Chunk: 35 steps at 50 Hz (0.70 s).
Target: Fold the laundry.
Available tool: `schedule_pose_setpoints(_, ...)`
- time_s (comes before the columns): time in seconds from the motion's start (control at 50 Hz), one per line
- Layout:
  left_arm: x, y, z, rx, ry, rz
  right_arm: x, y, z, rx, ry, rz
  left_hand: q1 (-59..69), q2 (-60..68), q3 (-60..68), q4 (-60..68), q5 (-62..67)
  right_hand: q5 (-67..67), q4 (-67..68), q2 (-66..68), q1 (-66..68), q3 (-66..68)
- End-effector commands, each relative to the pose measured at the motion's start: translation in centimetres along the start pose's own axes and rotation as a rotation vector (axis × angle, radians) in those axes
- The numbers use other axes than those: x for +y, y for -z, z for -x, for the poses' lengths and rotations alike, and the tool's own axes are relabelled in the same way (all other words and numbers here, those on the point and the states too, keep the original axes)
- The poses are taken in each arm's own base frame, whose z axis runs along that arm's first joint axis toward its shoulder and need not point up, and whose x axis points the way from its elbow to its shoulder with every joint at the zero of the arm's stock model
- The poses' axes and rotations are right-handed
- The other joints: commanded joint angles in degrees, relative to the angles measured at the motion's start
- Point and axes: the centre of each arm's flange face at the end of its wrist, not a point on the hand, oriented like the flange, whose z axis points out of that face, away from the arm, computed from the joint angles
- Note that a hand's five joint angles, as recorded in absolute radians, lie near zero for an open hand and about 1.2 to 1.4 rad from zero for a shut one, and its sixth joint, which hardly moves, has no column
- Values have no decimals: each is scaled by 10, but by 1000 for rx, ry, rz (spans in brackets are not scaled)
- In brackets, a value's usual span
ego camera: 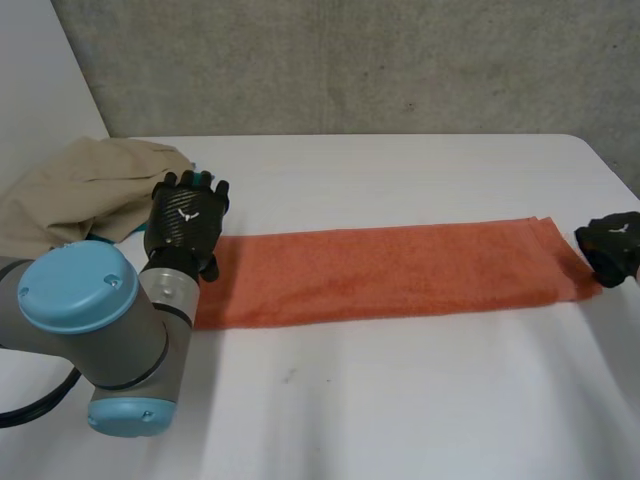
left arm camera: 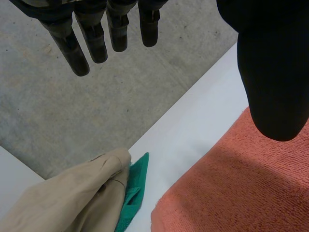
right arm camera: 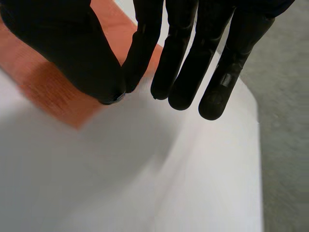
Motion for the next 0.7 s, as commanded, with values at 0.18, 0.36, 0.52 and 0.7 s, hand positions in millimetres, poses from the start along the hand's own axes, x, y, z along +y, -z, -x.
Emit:
schedule_pose_setpoints(0.18, 0, 2, 2, 1, 2, 16, 33, 6, -83, 186, 75, 87, -12, -16, -21, -17, -27, -148, -160, -152, -52, -156)
schedule_pose_setpoints(0.36, -1, 2, 2, 4, 3, 14, -3, 25, -40, -73, -54, -118, -12, -16, -21, -17, -27, -487, -498, -491, -391, -494)
schedule_pose_setpoints(0.52, 0, 3, 1, 4, 5, 16, -3, 20, -11, -189, -106, -140, -12, -16, -21, -17, -27, -425, -436, -428, -328, -432)
schedule_pose_setpoints(0.7, 1, 4, 1, 10, 3, 21, 9, 6, 2, -184, -79, -79, -12, -16, -21, -17, -27, -337, -349, -341, -241, -345)
